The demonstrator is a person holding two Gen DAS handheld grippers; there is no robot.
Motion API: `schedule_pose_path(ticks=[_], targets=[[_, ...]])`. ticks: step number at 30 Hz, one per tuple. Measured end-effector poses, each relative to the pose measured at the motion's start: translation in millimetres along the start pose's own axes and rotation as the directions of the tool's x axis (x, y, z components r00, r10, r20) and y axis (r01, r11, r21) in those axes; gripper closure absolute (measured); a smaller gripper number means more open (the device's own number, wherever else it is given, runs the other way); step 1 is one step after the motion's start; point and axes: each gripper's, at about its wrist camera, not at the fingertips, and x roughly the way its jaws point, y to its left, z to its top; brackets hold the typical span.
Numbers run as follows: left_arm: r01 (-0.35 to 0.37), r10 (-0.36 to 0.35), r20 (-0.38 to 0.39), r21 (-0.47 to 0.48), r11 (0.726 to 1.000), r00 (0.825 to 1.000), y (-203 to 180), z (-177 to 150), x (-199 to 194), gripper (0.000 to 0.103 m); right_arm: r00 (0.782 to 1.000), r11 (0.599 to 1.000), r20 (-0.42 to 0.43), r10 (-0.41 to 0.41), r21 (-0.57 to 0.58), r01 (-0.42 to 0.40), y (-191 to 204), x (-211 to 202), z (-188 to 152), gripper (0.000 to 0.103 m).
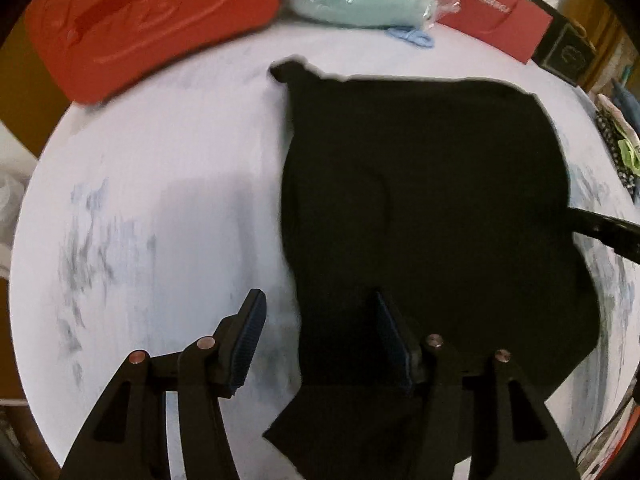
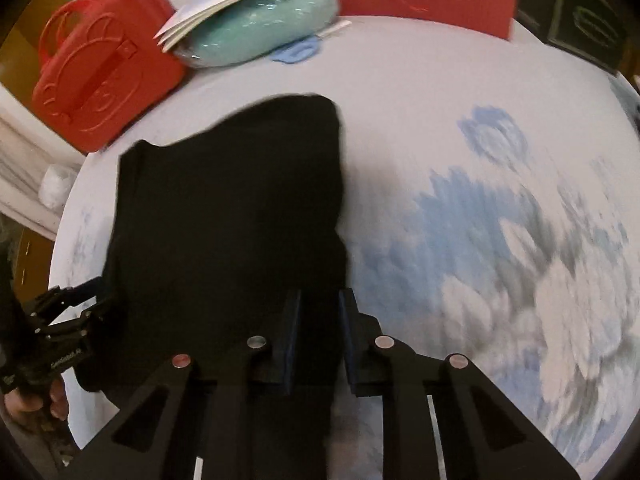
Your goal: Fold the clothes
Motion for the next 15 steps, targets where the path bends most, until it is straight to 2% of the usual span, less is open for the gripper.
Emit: schedule_pose_path(ticks=[4, 6, 7, 11, 15], targets=[[0.027, -0.025, 0.049, -0.043, 0.999, 0.998, 12, -17, -25, 0.041, 0.999, 1.0, 0.035, 0.009, 0.013, -0.009, -5, -29, -29, 0.081], [0.035, -0.032, 0.072, -0.047, 0.998, 0.997, 15, -29, -37, 0.037, 0.998, 0.999, 0.049, 0.037, 0.018, -0.038, -4, -43, -45, 0.065], [0.048, -0.044, 0.074, -0.051, 0.998, 0.996, 16, -35, -41, 0.035, 0.998, 0.999, 0.053, 0.045, 0.018, -0.046, -3, -47, -54, 0.053], [0.067, -0.063, 0.053, -0.071, 0.995, 0.997, 16, -55, -36, 0.032, 0.997, 0.998, 0.051, 0.059, 0.014, -0.06, 3, -50, -81, 0.051], [0.065, -0.064, 0.014, -0.096, 0.993, 0.998, 8, -67, -22, 0.03, 0.998, 0.998, 0.034, 0.048, 0.027, -0.048, 10, -35, -89, 0.051]])
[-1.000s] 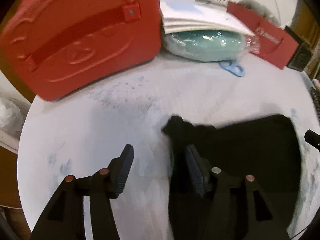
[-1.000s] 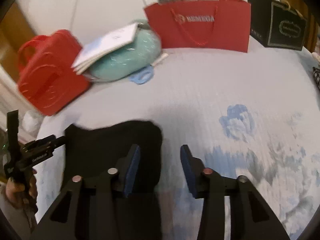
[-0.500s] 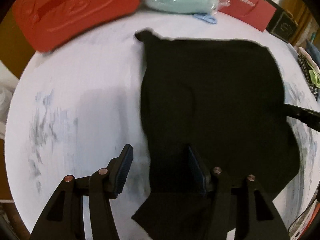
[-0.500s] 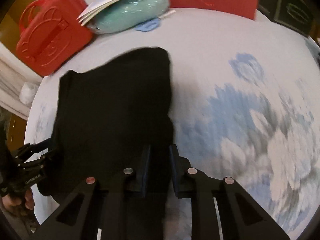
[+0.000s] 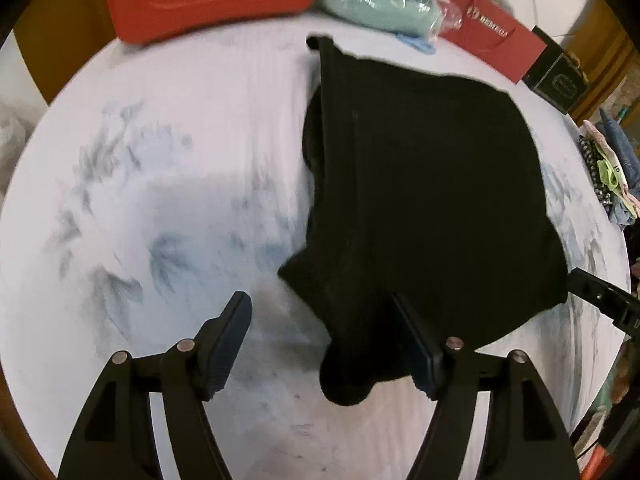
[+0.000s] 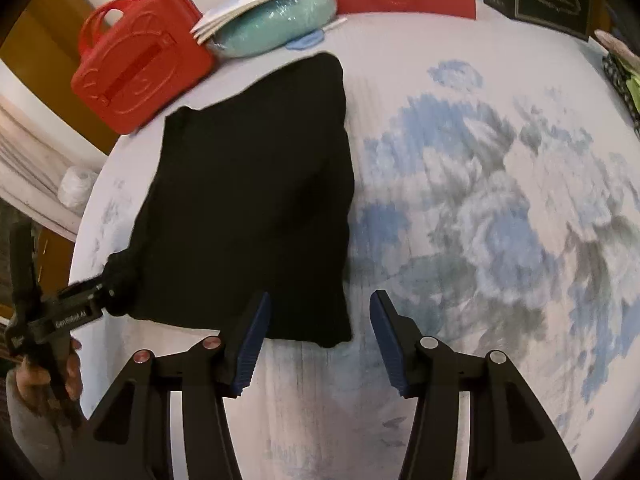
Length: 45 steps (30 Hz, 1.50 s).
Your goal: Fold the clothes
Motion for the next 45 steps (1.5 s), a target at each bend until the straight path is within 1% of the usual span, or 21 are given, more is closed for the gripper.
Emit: schedule_pose_path(ticks=[3, 6, 7, 8, 9, 10, 11, 14, 15, 18, 21, 22, 23, 26, 30, 34, 35, 36, 38, 42, 45], targets=[[-0.04, 0.039, 0.031, 0.027, 0.999, 0.999, -11, -3, 2, 0.025, 0.999, 0.999, -0.004, -0.04, -0.026, 0.04, 6, 10, -4, 0.051], [-0.051, 0.051, 0.043, 0.004, 0.999, 0.998, -14, -2, 3, 0.025, 0.998, 0.996, 0.003, -0.063, -0.058, 0.063, 14, 19, -6, 0.049], [-0.054, 0.054, 0.039, 0.0, 0.999, 0.998, -14, -2, 3, 0.026, 0.997, 0.994, 0.01, -0.076, -0.077, 0.076, 17, 20, -6, 0.058], [-0.05, 0.05, 0.037, -0.006, 0.999, 0.998, -15, -1, 1, 0.035, 0.995, 0.99, 0.01, -0.097, -0.097, 0.097, 21, 22, -6, 0.063], [-0.03, 0.03, 0.031, -0.004, 1.0, 0.999, -17, -1, -1, 0.044, 0.994, 0.987, 0.01, -0.112, -0.113, 0.113, 24, 22, -6, 0.074], [-0.006, 0.006, 0.024, -0.001, 1.0, 1.0, -19, 0, -3, 0.07, 0.993, 0.986, 0.008, -0.114, -0.118, 0.114, 25, 22, -6, 0.082], [0.018, -0.018, 0.017, 0.003, 1.0, 1.0, -22, 0, -5, 0.086, 0.993, 0.986, 0.007, -0.114, -0.122, 0.114, 25, 20, -5, 0.085], [0.043, -0.043, 0.001, 0.001, 0.999, 0.999, -23, 2, -13, 0.091, 0.998, 0.993, 0.016, -0.067, -0.1, 0.069, 18, 3, -7, 0.089], [0.054, -0.054, -0.004, -0.001, 0.999, 0.999, -23, 1, -16, 0.091, 0.999, 0.995, 0.016, -0.047, -0.091, 0.049, 16, -3, -8, 0.092], [0.068, -0.067, -0.029, 0.011, 0.998, 0.997, -22, -5, -16, 0.09, 1.0, 0.997, -0.022, 0.017, -0.068, -0.018, 12, -12, -17, 0.092], [0.058, -0.058, -0.032, -0.006, 0.998, 0.998, -16, -8, -13, 0.066, 0.998, 0.998, -0.052, 0.032, -0.049, -0.035, 7, -6, -23, 0.088], [0.047, -0.048, -0.034, -0.016, 0.999, 0.998, -13, -6, -14, 0.048, 0.998, 0.999, -0.052, 0.034, -0.04, -0.036, 5, -6, -23, 0.082], [0.051, -0.052, -0.024, -0.025, 0.998, 0.998, -10, -4, -18, 0.042, 0.999, 0.999, -0.038, 0.032, -0.027, -0.033, 2, -10, -22, 0.075], [0.07, -0.069, 0.015, -0.045, 0.997, 0.997, 0, 5, -29, 0.04, 0.999, 0.999, 0.026, 0.025, -0.022, -0.024, -2, -28, -14, 0.058], [0.081, -0.08, 0.04, -0.03, 0.996, 0.996, -4, 25, -23, 0.039, 0.997, 1.0, 0.069, 0.027, -0.003, -0.027, -9, -33, 6, 0.058], [0.096, -0.097, 0.057, 0.011, 0.995, 0.994, -19, 47, -9, 0.039, 0.998, 0.999, 0.057, 0.03, 0.033, -0.031, -13, -11, 27, 0.058], [0.076, -0.078, 0.058, 0.031, 0.997, 0.995, -25, 54, -4, 0.039, 0.998, 0.999, 0.052, 0.027, 0.034, -0.029, -13, -7, 30, 0.058], [0.059, -0.061, 0.059, 0.043, 0.997, 0.996, -14, 47, -3, 0.039, 0.999, 0.999, 0.047, 0.025, 0.031, -0.027, -14, -5, 32, 0.058], [0.03, -0.032, 0.055, 0.049, 0.998, 0.998, -6, 52, 3, 0.039, 0.999, 0.999, 0.036, 0.026, 0.023, -0.027, -14, 1, 36, 0.058], [0.037, -0.04, 0.056, 0.045, 0.998, 0.998, -3, 64, 7, 0.038, 0.999, 1.0, 0.032, 0.02, 0.023, -0.021, -14, 11, 46, 0.058], [0.033, -0.038, 0.059, 0.072, 0.997, 0.998, -10, 70, 9, 0.038, 0.999, 1.0, 0.032, 0.017, 0.024, -0.018, -17, 18, 53, 0.058]])
